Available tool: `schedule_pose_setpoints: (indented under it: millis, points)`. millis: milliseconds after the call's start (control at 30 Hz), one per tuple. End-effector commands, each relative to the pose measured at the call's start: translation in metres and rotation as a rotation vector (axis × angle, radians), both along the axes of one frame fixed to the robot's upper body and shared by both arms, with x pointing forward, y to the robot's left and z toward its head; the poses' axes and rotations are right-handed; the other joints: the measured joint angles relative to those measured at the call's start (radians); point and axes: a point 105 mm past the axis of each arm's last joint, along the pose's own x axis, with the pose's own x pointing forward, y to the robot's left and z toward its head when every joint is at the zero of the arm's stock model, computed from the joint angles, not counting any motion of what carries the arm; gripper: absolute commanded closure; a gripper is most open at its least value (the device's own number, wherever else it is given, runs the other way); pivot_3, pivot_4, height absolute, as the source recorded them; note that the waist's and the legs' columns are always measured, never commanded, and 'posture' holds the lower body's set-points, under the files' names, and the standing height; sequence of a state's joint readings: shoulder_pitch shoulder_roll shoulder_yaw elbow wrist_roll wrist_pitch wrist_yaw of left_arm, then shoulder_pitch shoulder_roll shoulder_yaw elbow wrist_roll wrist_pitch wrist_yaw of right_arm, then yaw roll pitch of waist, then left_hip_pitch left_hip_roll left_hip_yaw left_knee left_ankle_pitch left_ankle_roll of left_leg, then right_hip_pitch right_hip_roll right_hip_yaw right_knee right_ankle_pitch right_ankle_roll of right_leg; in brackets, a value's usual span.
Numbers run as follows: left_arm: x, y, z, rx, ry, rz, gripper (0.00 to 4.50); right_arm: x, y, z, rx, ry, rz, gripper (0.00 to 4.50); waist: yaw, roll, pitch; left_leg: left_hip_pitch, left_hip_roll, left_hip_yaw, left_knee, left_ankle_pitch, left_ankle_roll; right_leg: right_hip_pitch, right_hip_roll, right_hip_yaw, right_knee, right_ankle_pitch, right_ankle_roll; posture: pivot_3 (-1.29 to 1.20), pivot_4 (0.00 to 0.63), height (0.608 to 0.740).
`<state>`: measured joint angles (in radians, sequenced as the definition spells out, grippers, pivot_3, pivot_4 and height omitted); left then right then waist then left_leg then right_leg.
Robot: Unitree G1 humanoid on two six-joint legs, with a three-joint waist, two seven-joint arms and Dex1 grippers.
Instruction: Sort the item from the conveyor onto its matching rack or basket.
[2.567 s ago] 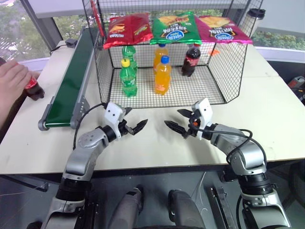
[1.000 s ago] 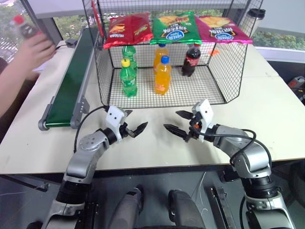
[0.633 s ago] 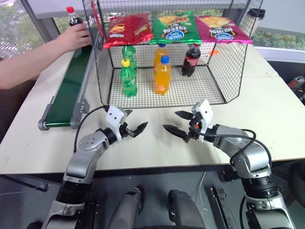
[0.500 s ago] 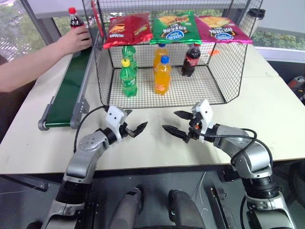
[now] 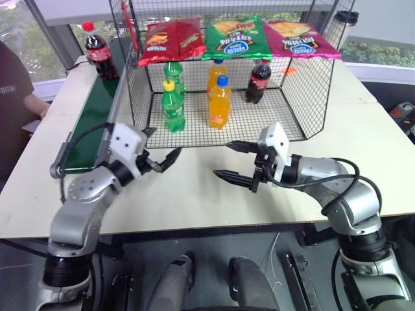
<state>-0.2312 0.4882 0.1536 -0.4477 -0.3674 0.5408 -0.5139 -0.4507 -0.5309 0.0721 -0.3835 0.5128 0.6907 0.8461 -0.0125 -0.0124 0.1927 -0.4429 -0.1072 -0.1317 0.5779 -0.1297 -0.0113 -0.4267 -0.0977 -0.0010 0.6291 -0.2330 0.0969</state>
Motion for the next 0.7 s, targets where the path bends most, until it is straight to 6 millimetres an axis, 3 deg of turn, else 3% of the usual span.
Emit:
schedule_pose_setpoints:
  millis: [33, 167, 300, 533, 700]
  points:
    - [-0.003, 0.029, 0.022, -0.053, -0.06, 0.119, 0.0, -0.006, 0.008, 0.017, 0.012, -0.065, 0.059, 0.04, 0.001, 0.0, 0.0, 0.0, 0.0, 0.0, 0.0, 0.0, 0.0, 0.0, 0.0, 0.0, 0.0, 0.0, 0.0, 0.0, 0.15, 0.738]
    - [0.006, 0.09, 0.021, -0.112, -0.078, 0.428, 0.0, 0.003, 0.013, 0.022, 0.046, -0.075, 0.041, 0.04, 0.002, 0.0, 0.0, 0.0, 0.0, 0.0, 0.0, 0.0, 0.0, 0.0, 0.0, 0.0, 0.0, 0.0, 0.0, 0.0, 0.15, 0.738]
    - [0.009, 0.124, 0.012, -0.16, -0.06, 0.615, 0.0, 0.008, 0.016, 0.025, 0.072, -0.07, 0.031, 0.04, 0.003, 0.0, 0.0, 0.0, 0.0, 0.0, 0.0, 0.0, 0.0, 0.0, 0.0, 0.0, 0.0, 0.0, -0.001, 0.0, 0.15, 0.738]
    - [0.012, 0.152, -0.003, -0.217, -0.031, 0.775, 0.0, 0.01, 0.019, 0.026, 0.086, -0.073, 0.032, 0.04, 0.005, -0.001, 0.0, 0.0, -0.001, 0.0, 0.0, 0.0, 0.0, 0.0, 0.0, 0.0, -0.001, 0.001, 0.0, 0.0, 0.15, 0.738]
    - [0.024, 0.148, -0.007, -0.236, -0.021, 0.785, 0.0, 0.009, 0.02, 0.021, 0.076, -0.067, 0.028, 0.04, 0.004, -0.001, 0.0, 0.0, 0.0, 0.0, 0.0, 0.0, 0.0, 0.0, 0.0, -0.001, 0.0, 0.001, 0.0, 0.0, 0.15, 0.738]
